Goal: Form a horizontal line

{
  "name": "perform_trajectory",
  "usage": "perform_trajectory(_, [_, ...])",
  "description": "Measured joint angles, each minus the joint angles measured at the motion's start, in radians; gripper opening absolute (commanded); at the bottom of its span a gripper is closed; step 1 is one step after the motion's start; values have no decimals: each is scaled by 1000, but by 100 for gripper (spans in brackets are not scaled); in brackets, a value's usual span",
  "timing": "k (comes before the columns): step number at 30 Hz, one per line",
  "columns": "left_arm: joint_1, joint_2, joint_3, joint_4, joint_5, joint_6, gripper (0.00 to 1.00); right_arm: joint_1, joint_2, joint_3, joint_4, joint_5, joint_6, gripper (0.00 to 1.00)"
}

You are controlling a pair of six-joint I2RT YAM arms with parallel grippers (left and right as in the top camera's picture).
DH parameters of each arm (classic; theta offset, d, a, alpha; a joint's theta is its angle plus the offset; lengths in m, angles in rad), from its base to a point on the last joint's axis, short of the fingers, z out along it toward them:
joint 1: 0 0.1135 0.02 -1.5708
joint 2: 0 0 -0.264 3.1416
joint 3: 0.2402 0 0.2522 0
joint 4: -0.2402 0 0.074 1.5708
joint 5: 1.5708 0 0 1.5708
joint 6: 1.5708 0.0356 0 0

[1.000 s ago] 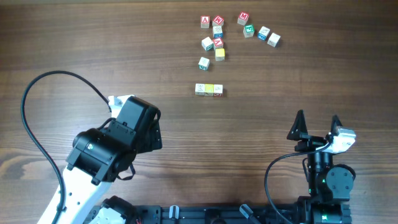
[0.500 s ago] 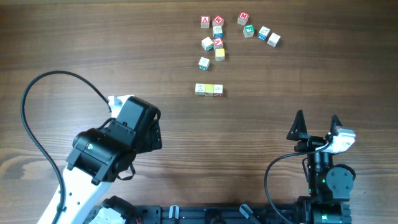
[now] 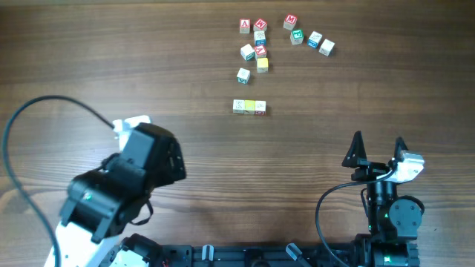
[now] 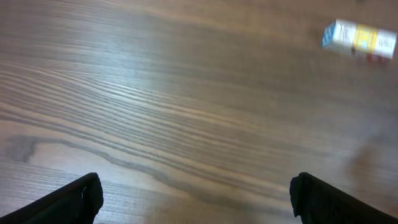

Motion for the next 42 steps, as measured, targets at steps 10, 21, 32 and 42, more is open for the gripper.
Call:
perform_trajectory(10, [299, -472, -348, 246, 19, 0, 100, 0, -1, 0, 0, 0, 0, 100])
perform_trajectory(21, [429, -912, -790, 664, 81, 32, 100, 0, -2, 0, 0, 0, 0, 100])
perform_trajectory(32, [475, -935, -1014, 1031, 110, 150, 100, 0, -2, 0, 0, 0, 0, 100])
perform_trajectory(42, [515, -935, -1067, 1287, 106, 187, 100, 0, -2, 0, 0, 0, 0, 100])
